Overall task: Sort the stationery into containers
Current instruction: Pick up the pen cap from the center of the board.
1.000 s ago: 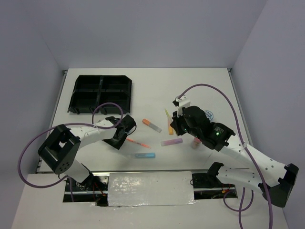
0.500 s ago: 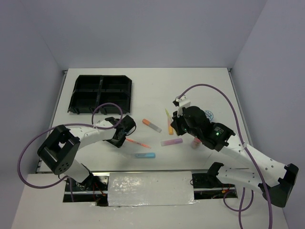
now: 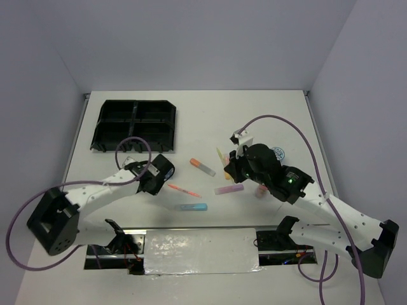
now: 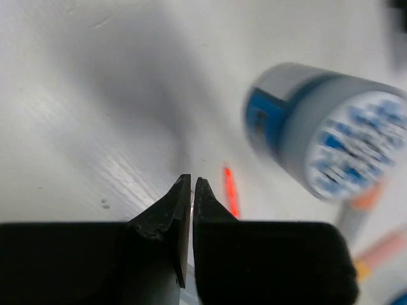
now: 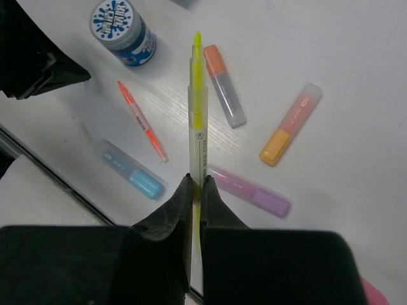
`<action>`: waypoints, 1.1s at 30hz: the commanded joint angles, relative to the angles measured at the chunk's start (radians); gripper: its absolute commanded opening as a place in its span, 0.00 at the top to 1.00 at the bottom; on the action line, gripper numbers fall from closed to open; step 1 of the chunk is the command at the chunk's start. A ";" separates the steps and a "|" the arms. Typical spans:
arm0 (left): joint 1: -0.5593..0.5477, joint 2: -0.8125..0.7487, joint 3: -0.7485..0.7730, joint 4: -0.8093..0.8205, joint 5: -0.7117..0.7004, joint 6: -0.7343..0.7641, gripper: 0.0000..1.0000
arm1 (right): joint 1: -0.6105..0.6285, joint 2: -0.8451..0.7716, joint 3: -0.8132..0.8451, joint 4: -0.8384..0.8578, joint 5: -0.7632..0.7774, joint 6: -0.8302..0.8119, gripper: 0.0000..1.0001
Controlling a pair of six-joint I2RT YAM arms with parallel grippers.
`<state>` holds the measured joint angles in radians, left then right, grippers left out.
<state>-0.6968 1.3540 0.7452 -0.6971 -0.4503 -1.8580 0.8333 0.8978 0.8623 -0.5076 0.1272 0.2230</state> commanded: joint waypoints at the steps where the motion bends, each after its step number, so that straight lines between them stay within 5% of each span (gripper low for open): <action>1: -0.010 -0.171 0.014 0.010 -0.122 0.153 1.00 | 0.006 -0.007 -0.003 0.098 -0.044 0.024 1.00; 6: -0.015 -0.328 0.005 0.152 -0.165 0.373 1.00 | 0.004 -0.003 -0.029 0.176 -0.148 0.065 1.00; 12: -0.015 -0.588 -0.090 0.564 -0.051 0.797 1.00 | 0.009 -0.002 -0.160 0.426 -0.421 0.191 1.00; 22: -0.015 -0.739 -0.073 0.778 0.128 0.979 1.00 | 0.042 0.019 -0.230 0.603 -0.449 0.294 1.00; 28: -0.015 -0.665 0.049 0.295 -0.187 0.798 1.00 | 0.046 0.012 -0.174 0.439 -0.268 0.254 1.00; 33: -0.015 -0.575 0.045 -0.120 -0.321 0.426 1.00 | 0.044 -0.037 -0.111 0.267 -0.080 0.214 1.00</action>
<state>-0.7101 0.7288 0.7876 -0.4850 -0.6403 -1.2026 0.8726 0.9089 0.6693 -0.1402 -0.0967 0.4744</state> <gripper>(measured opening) 0.140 0.045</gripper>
